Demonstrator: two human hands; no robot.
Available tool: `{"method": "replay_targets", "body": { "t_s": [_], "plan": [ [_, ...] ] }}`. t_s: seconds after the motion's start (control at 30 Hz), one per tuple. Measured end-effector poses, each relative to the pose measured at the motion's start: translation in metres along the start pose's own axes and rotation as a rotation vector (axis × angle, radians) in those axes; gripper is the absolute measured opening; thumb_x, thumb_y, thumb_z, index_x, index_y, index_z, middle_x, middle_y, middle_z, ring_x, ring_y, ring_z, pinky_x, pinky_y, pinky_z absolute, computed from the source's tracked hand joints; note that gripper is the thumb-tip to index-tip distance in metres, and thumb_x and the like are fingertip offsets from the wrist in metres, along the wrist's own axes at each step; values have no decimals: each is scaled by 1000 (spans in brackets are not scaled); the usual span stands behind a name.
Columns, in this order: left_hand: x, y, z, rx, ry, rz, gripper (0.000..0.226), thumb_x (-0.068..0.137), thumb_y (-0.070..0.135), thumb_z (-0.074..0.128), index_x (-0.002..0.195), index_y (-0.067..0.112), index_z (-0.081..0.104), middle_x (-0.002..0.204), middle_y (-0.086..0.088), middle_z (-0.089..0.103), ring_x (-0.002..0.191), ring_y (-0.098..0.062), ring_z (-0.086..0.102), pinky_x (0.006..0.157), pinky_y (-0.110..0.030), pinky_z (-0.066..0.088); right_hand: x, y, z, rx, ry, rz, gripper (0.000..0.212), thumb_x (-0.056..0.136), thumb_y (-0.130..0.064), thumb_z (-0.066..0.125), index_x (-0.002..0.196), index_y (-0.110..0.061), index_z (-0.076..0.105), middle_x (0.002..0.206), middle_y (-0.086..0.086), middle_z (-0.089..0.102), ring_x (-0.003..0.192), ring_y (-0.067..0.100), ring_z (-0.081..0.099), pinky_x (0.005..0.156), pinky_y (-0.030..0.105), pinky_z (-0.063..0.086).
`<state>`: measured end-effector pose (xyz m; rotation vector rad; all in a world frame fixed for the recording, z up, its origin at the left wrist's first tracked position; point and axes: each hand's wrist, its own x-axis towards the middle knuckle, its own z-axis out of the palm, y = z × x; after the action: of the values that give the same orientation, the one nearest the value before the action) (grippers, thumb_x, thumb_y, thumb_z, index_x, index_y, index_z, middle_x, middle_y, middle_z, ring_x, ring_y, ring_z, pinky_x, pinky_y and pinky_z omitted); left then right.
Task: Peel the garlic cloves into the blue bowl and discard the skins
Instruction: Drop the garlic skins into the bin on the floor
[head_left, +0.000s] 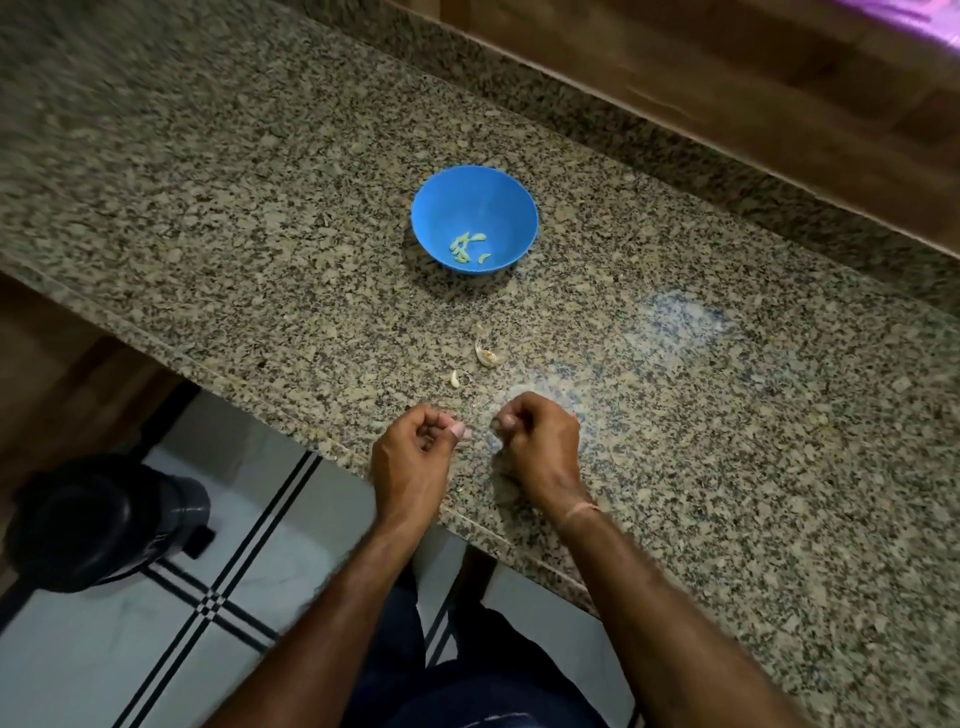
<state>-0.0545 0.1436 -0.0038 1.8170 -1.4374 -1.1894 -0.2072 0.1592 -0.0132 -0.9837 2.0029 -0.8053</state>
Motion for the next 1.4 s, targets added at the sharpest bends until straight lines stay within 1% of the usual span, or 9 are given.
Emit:
{"method": "replay_targets", "body": {
  "t_s": [0.13, 0.33, 0.47, 0.63, 0.87, 0.97, 1.1, 1.3, 1.4],
  "plan": [
    [-2, -8, -23, -72, 43, 3, 10, 91, 28, 79, 85, 27, 70, 79, 11, 72, 72, -2, 67, 63, -21, 55, -15, -31, 19, 537, -133, 325, 13, 102, -4, 63, 90, -8, 68, 69, 1, 64, 56, 8, 57, 54, 23, 50],
    [4, -44, -103, -181, 212, -64, 10, 92, 25, 78, 86, 25, 71, 79, 12, 74, 74, 2, 67, 60, -9, 47, -38, -99, 104, 742, -392, 404, 31, 104, 10, 47, 80, -7, 58, 61, 5, 54, 45, 9, 50, 44, 20, 46],
    [4, -100, -191, -186, 387, -104, 11, 91, 23, 79, 84, 24, 71, 78, 13, 73, 74, 3, 66, 62, -9, 46, -62, -138, 202, 696, -516, 402, 47, 99, 12, 47, 65, -13, 64, 71, 10, 50, 61, 16, 48, 64, 28, 43],
    [-1, -196, -313, -266, 526, -197, 9, 91, 22, 78, 85, 23, 71, 81, 10, 74, 78, -7, 70, 76, -36, 59, -116, -187, 334, 574, -619, 427, 37, 103, 10, 48, 78, -13, 63, 65, -2, 60, 64, 9, 53, 58, 19, 49],
    [-16, -303, -444, -265, 678, -329, 9, 90, 23, 79, 84, 24, 72, 80, 12, 74, 78, -6, 70, 76, -32, 56, -175, -227, 479, 482, -734, 460, 33, 103, 9, 48, 78, -10, 59, 72, 4, 56, 60, 9, 56, 55, 18, 53],
    [-13, -335, -480, -294, 729, -385, 12, 91, 21, 79, 83, 26, 71, 79, 15, 74, 77, 0, 68, 72, -23, 52, -186, -236, 526, 439, -778, 493, 28, 102, 8, 50, 81, -7, 59, 74, 6, 56, 63, 12, 55, 55, 18, 54],
    [-3, -374, -513, -315, 771, -449, 11, 93, 21, 77, 86, 28, 70, 84, 17, 73, 83, 7, 66, 69, -3, 44, -192, -241, 597, 317, -857, 487, 29, 102, 7, 50, 81, -8, 63, 71, 5, 60, 68, 14, 54, 66, 23, 54],
    [30, -459, -534, -340, 775, -601, 8, 94, 26, 75, 88, 23, 71, 85, 17, 72, 82, 3, 66, 68, -8, 46, -185, -214, 701, 154, -872, 586, 24, 102, 3, 52, 84, -6, 65, 65, 5, 65, 65, 14, 59, 65, 26, 54],
    [53, -519, -520, -399, 678, -737, 6, 94, 24, 75, 88, 23, 74, 86, 12, 75, 81, -2, 69, 74, -21, 54, -170, -172, 737, 138, -857, 635, 29, 102, 4, 54, 77, -5, 66, 66, 8, 64, 62, 14, 61, 61, 24, 57]
  ]
}}
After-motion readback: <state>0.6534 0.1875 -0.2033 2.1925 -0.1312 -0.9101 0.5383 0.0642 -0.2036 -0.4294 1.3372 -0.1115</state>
